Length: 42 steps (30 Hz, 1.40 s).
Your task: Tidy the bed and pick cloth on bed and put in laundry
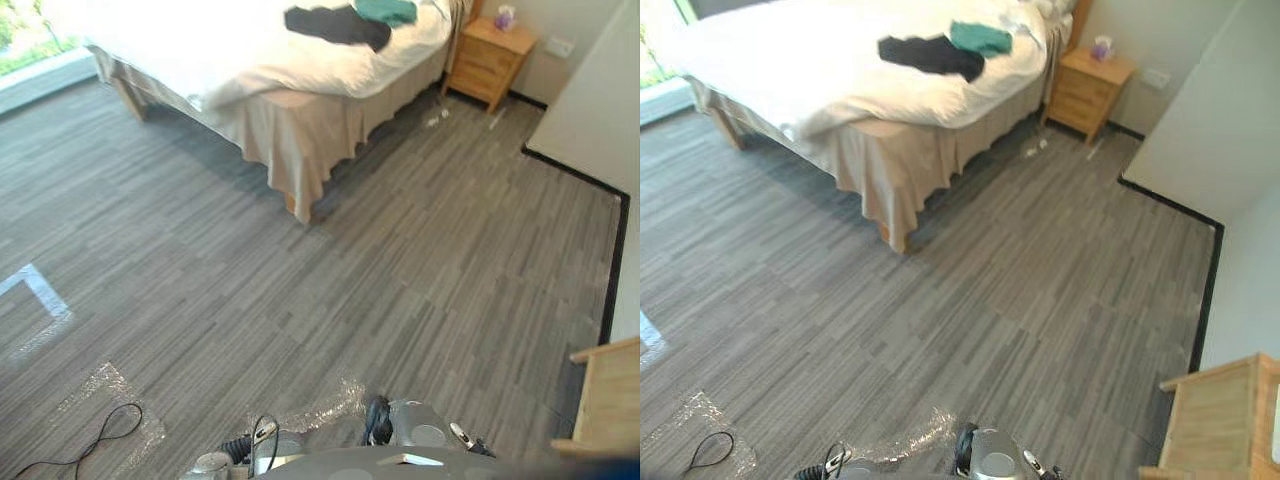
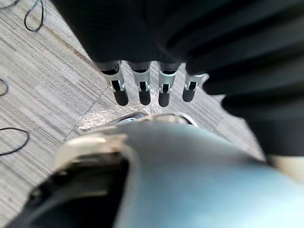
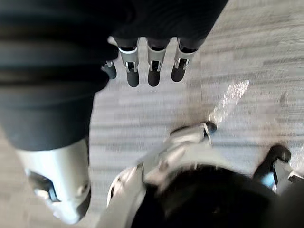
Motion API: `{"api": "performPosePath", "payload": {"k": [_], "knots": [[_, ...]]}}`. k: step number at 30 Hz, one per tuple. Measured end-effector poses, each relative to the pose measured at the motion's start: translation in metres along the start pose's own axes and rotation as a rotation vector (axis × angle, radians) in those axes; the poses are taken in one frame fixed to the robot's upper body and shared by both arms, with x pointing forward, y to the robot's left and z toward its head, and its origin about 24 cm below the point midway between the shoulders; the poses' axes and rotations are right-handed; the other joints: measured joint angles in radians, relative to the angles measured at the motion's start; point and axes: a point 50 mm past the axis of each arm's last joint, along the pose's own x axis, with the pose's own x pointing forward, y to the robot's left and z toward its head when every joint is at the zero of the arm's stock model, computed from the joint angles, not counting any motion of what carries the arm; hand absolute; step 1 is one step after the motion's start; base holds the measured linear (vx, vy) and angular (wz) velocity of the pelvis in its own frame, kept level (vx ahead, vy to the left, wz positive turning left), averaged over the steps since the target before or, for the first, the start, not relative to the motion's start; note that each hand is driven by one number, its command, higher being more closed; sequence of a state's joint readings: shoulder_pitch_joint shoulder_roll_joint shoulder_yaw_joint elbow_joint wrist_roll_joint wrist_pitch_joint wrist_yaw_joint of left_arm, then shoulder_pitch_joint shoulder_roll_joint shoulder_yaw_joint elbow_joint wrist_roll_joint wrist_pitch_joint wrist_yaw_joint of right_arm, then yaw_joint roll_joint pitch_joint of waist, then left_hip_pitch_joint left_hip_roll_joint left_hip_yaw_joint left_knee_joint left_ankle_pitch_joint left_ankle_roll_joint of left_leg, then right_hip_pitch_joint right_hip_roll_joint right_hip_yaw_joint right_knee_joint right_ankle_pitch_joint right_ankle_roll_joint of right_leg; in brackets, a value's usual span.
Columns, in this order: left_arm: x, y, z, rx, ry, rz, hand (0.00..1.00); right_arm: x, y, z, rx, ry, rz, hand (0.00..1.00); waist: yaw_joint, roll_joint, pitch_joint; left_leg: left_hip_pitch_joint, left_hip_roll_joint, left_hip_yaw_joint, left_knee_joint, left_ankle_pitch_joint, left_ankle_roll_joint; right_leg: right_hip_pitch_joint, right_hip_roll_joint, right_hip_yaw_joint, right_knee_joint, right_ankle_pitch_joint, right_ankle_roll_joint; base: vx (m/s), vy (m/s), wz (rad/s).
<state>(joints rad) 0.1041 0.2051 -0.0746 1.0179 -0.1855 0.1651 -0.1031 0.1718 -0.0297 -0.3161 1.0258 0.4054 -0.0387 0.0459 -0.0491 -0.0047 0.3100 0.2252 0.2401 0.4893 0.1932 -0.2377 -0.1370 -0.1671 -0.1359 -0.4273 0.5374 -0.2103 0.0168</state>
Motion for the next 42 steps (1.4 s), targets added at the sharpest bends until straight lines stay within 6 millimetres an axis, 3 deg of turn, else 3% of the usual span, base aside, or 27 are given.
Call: {"api": "performPosePath", "payload": {"k": [2,3,4,5,6,8,9,10,11,12,15,17,18,19,21,22,26,28,29,30,31,32,33,35,38,40,42], "knots": [[0.0,-0.001,-0.003,-0.002,0.007,-0.002,0.0,0.0,0.001,0.001,-0.016,-0.008,0.011,0.0,-0.016,0.0,-0.002,0.029,0.0,0.027,-0.006,-0.02,-0.026,-0.015,-0.008,0.0,0.061,-0.077,-0.025,0.17,-0.176,-0.55],[-0.001,-0.001,-0.006,-0.004,0.012,-0.003,0.0,-0.001,0.0,0.0,-0.026,-0.004,0.013,0.0,-0.021,0.002,-0.009,0.042,0.006,0.045,0.006,-0.04,-0.034,-0.012,-0.006,-0.003,0.079,-0.149,-0.059,0.19,-0.177,-0.35],[-0.001,-0.001,-0.006,-0.005,0.012,-0.004,0.0,-0.001,-0.001,0.0,-0.029,-0.005,0.013,0.0,-0.029,0.007,-0.015,0.046,0.013,0.047,0.022,-0.051,-0.029,-0.013,-0.003,-0.005,0.083,-0.169,-0.066,0.25,-0.183,-0.16],[-0.001,-0.001,-0.004,-0.012,0.003,-0.004,0.0,-0.001,-0.003,0.002,-0.055,-0.009,0.012,0.0,-0.051,0.021,-0.024,0.029,0.045,0.045,0.099,-0.074,0.001,-0.003,0.016,-0.005,0.085,-0.2,-0.066,0.28,-0.195,-0.04],[0.0,-0.002,-0.004,-0.045,-0.01,0.003,0.0,-0.001,-0.007,0.005,-0.101,-0.013,0.013,0.0,-0.063,0.039,-0.035,-0.035,0.106,0.022,0.286,-0.085,0.039,0.018,0.051,-0.003,0.068,-0.219,-0.09,0.3,-0.194,-0.1],[-0.002,0.0,-0.003,-0.109,-0.051,0.01,0.0,-0.001,-0.013,0.007,-0.156,-0.02,0.014,0.0,-0.058,0.063,-0.048,-0.13,0.18,-0.048,0.528,-0.031,0.099,0.067,0.104,0.022,0.025,-0.229,-0.115,0.36,-0.163,-0.42],[-0.002,-0.001,-0.002,-0.144,-0.083,0.006,0.0,-0.001,-0.017,0.009,-0.184,-0.024,0.016,0.0,-0.051,0.07,-0.052,-0.191,0.198,-0.122,0.674,-0.035,0.087,0.102,0.136,0.038,-0.012,-0.224,-0.138,0.57,-0.111,-0.76],[-0.003,-0.002,0.006,-0.179,-0.134,0.003,0.0,0.001,-0.015,0.013,-0.229,-0.021,0.031,0.0,-0.046,0.075,-0.054,-0.277,0.162,-0.218,0.857,-0.053,0.07,0.18,0.162,0.067,-0.081,-0.209,-0.151,0.43,-0.046,-0.63],[-0.002,-0.003,0.008,-0.181,-0.146,0.0,0.0,0.002,-0.014,0.014,-0.237,-0.02,0.034,0.0,-0.044,0.073,-0.053,-0.296,0.146,-0.235,0.881,-0.058,0.069,0.199,0.166,0.077,-0.103,-0.203,-0.15,0.49,0.019,-0.8],[-0.003,-0.006,0.013,-0.192,-0.179,-0.013,0.0,0.004,-0.007,0.018,-0.258,-0.029,0.054,0.0,-0.037,0.063,-0.047,-0.355,0.08,-0.261,0.907,-0.079,0.072,0.267,0.173,0.116,-0.175,-0.186,-0.141,0.41,0.052,-0.85],[-0.003,-0.008,0.018,-0.222,-0.223,-0.029,0.0,0.008,0.004,0.027,-0.279,-0.046,0.09,0.0,-0.006,0.048,-0.037,-0.476,-0.025,-0.235,0.846,-0.124,0.116,0.376,0.161,0.199,-0.277,-0.158,-0.124,0.42,0.091,-0.84],[-0.004,-0.007,0.018,-0.235,-0.243,-0.024,0.0,0.008,0.009,0.028,-0.275,-0.054,0.111,0.0,0.017,0.035,-0.026,-0.557,-0.095,-0.194,0.642,-0.106,0.139,0.456,0.119,0.216,-0.292,-0.157,-0.12,0.61,0.185,-0.81],[-0.004,-0.008,0.016,-0.239,-0.243,-0.026,0.0,0.008,0.009,0.028,-0.275,-0.057,0.117,0.0,0.019,0.039,-0.026,-0.563,-0.108,-0.177,0.489,-0.041,0.146,0.476,0.112,0.216,-0.289,-0.158,-0.104,0.54,0.181,-0.72],[-0.004,-0.015,0.003,-0.265,-0.22,-0.034,0.0,0.006,0.004,0.032,-0.276,-0.084,0.114,0.0,0.023,0.077,-0.042,-0.549,-0.099,-0.16,0.253,0.22,0.245,0.512,0.129,0.221,-0.287,-0.171,-0.021,0.55,0.195,-0.6],[-0.005,-0.002,0.01,-0.296,-0.249,0.006,0.0,0.005,0.014,0.025,-0.273,-0.1,0.147,0.0,0.023,0.029,-0.05,-0.512,-0.147,-0.118,0.207,0.196,0.253,0.519,0.085,0.221,-0.326,-0.169,-0.008,0.46,0.188,-0.34],[-0.004,-0.002,0.015,-0.291,-0.265,0.005,0.0,0.004,0.018,0.026,-0.266,-0.136,0.154,0.0,0.031,0.02,-0.053,-0.505,-0.162,-0.105,0.176,0.19,0.248,0.508,0.082,0.222,-0.384,-0.114,-0.013,0.36,0.168,-0.23],[-0.003,-0.003,0.011,-0.34,-0.242,0.018,0.0,0.002,0.018,0.024,-0.283,-0.173,0.125,0.0,0.034,0.022,-0.053,-0.451,-0.173,-0.056,0.206,0.118,0.269,0.536,0.05,0.244,-0.391,-0.014,0.026,0.29,0.143,-0.23],[-0.003,-0.004,0.01,-0.374,-0.236,0.021,0.0,0.001,0.015,0.022,-0.31,-0.18,0.098,0.0,0.039,0.018,-0.061,-0.409,-0.173,-0.047,0.206,0.068,0.254,0.502,0.031,0.277,-0.266,-0.002,0.039,0.26,0.128,-0.24],[-0.003,-0.003,0.007,-0.376,-0.224,0.035,0.0,0.001,0.011,0.021,-0.305,-0.185,0.077,0.0,0.038,0.013,-0.069,-0.388,-0.184,-0.047,0.194,0.048,0.25,0.444,0.012,0.278,-0.124,0.0,0.044,0.23,0.11,-0.05],[-0.003,0.0,0.003,-0.368,-0.212,0.045,0.0,-0.001,0.005,0.018,-0.293,-0.182,0.054,0.0,0.038,-0.004,-0.081,-0.356,-0.216,-0.051,0.161,0.031,0.239,0.349,-0.028,0.276,0.082,0.041,0.091,0.29,0.141,0.14],[-0.003,0.002,0.002,-0.359,-0.209,0.05,0.0,-0.002,0.003,0.014,-0.279,-0.175,0.042,0.0,0.034,-0.006,-0.081,-0.327,-0.236,-0.064,0.137,0.027,0.237,0.301,-0.053,0.277,0.208,0.093,0.113,0.33,0.137,0.34],[-0.003,0.003,0.0,-0.347,-0.202,0.054,0.0,-0.004,-0.001,0.007,-0.266,-0.163,0.029,0.0,0.019,-0.012,-0.078,-0.28,-0.259,-0.082,0.106,0.025,0.233,0.237,-0.085,0.277,0.357,0.101,0.115,0.36,0.127,0.5],[-0.003,0.002,-0.005,-0.349,-0.185,0.056,0.0,-0.006,-0.006,0.002,-0.266,-0.149,0.017,0.0,0.009,-0.008,-0.077,-0.223,-0.277,-0.102,0.064,0.023,0.23,0.165,-0.11,0.263,0.471,0.054,0.097,0.32,0.087,0.47],[-0.003,0.0,-0.007,-0.354,-0.182,0.051,0.0,-0.008,-0.009,0.001,-0.263,-0.163,0.012,0.0,0.0,0.002,-0.076,-0.142,-0.283,-0.128,0.011,0.018,0.221,0.069,-0.123,0.241,0.516,0.007,0.09,0.31,0.051,0.42],[-0.002,-0.002,0.001,-0.364,-0.2,0.039,0.0,-0.011,-0.01,-0.003,-0.254,-0.18,0.016,0.0,-0.015,0.009,-0.079,-0.059,-0.267,-0.218,-0.036,0.007,0.216,-0.058,-0.128,0.168,0.368,-0.049,0.081,0.31,-0.061,0.9],[0.001,-0.013,0.015,-0.402,-0.227,0.002,0.0,-0.014,-0.011,-0.009,-0.244,-0.171,0.013,0.0,-0.015,0.012,-0.08,-0.014,-0.233,-0.317,-0.03,-0.029,0.196,-0.101,-0.111,0.142,0.068,-0.014,0.07,0.42,-0.206,1.36],[0.002,-0.024,0.02,-0.425,-0.231,-0.025,0.0,-0.015,-0.01,-0.01,-0.243,-0.176,0.015,0.0,-0.015,0.013,-0.08,0.002,-0.215,-0.373,-0.026,-0.049,0.176,-0.114,-0.098,0.161,-0.091,0.042,0.057,0.54,-0.336,1.1]]}}
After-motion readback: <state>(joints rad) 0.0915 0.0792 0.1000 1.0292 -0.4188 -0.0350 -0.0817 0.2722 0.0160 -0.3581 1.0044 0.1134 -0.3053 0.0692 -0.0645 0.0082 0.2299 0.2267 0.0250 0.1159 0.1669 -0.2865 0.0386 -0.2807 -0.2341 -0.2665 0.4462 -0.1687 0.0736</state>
